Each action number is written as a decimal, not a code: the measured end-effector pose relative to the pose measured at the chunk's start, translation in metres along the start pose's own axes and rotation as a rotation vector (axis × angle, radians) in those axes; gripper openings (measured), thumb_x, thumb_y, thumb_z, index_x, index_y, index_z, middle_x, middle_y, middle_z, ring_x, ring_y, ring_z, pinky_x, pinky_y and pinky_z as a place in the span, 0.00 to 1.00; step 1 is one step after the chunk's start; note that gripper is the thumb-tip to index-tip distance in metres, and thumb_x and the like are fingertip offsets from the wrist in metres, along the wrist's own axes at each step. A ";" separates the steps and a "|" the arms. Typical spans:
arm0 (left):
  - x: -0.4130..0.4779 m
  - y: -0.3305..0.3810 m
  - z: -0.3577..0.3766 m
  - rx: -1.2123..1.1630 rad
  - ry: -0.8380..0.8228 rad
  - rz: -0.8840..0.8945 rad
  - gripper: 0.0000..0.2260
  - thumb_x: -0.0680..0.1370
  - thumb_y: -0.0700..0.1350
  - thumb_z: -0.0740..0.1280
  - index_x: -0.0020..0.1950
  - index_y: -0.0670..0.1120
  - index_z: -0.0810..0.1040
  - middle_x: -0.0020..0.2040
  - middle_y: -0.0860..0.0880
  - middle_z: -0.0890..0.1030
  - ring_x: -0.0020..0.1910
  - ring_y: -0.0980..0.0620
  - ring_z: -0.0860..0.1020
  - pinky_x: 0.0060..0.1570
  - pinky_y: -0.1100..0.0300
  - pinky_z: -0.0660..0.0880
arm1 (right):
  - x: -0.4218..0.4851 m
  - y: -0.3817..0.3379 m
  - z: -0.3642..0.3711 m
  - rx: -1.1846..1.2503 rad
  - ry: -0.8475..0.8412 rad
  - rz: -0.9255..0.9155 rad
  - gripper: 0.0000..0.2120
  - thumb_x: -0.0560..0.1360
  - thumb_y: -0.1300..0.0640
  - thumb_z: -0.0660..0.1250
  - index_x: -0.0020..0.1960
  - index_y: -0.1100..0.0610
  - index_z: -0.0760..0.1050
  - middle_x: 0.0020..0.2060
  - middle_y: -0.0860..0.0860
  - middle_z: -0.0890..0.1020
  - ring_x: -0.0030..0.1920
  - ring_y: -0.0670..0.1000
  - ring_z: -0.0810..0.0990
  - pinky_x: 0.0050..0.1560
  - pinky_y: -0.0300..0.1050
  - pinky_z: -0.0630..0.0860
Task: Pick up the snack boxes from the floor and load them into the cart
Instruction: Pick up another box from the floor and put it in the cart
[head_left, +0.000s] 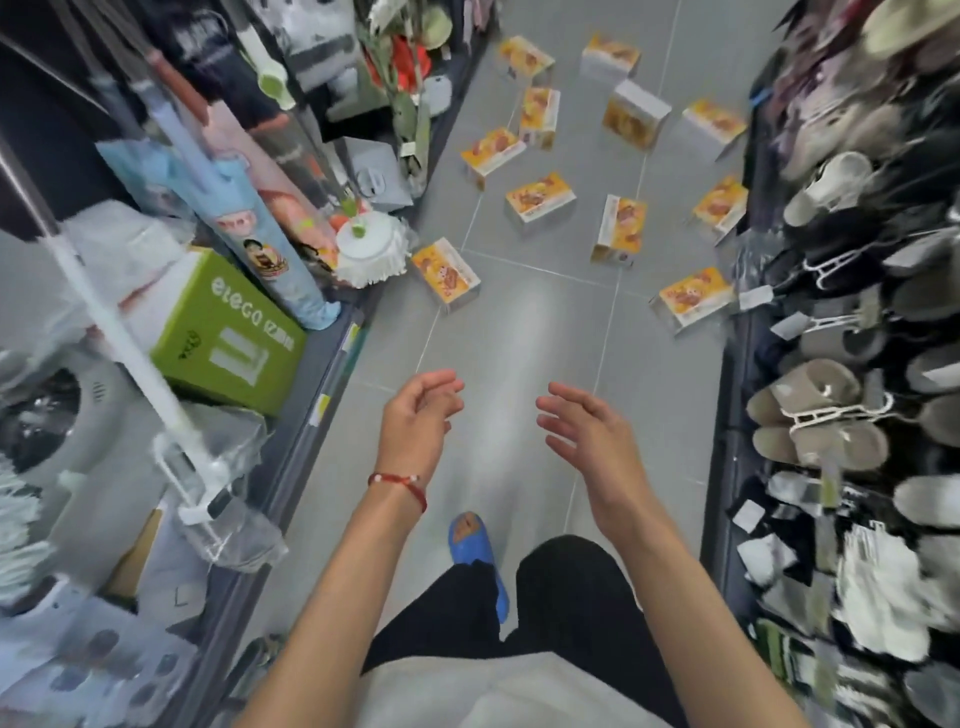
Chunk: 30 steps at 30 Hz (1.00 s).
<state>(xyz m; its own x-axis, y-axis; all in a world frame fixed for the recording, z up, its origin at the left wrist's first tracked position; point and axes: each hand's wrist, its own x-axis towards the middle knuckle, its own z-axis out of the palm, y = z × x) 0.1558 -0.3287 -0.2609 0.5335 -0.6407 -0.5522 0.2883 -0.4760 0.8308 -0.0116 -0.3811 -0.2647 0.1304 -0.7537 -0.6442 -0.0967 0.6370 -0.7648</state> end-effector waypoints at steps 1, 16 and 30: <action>0.015 0.011 0.006 0.004 -0.009 0.000 0.12 0.79 0.36 0.63 0.59 0.44 0.80 0.55 0.48 0.83 0.52 0.51 0.80 0.54 0.58 0.74 | 0.013 -0.012 0.004 0.007 0.001 -0.005 0.09 0.81 0.58 0.68 0.60 0.51 0.82 0.54 0.49 0.87 0.55 0.50 0.85 0.61 0.47 0.79; 0.260 0.167 0.122 -0.025 0.076 -0.049 0.09 0.80 0.39 0.64 0.53 0.52 0.80 0.55 0.51 0.84 0.56 0.51 0.81 0.56 0.56 0.75 | 0.273 -0.221 0.046 -0.134 -0.156 0.014 0.09 0.80 0.57 0.70 0.59 0.50 0.82 0.56 0.51 0.86 0.55 0.49 0.85 0.62 0.47 0.79; 0.472 0.255 0.148 -0.261 0.280 -0.204 0.08 0.80 0.38 0.65 0.51 0.50 0.81 0.56 0.47 0.84 0.54 0.50 0.82 0.49 0.59 0.76 | 0.488 -0.362 0.150 -0.438 -0.335 0.071 0.08 0.82 0.56 0.67 0.60 0.50 0.80 0.55 0.50 0.86 0.58 0.52 0.84 0.67 0.52 0.77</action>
<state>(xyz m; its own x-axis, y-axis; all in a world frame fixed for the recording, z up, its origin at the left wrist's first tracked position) 0.3631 -0.8412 -0.3200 0.6293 -0.3436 -0.6970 0.5828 -0.3846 0.7158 0.2349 -0.9554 -0.3002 0.4085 -0.5733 -0.7102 -0.5087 0.5030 -0.6987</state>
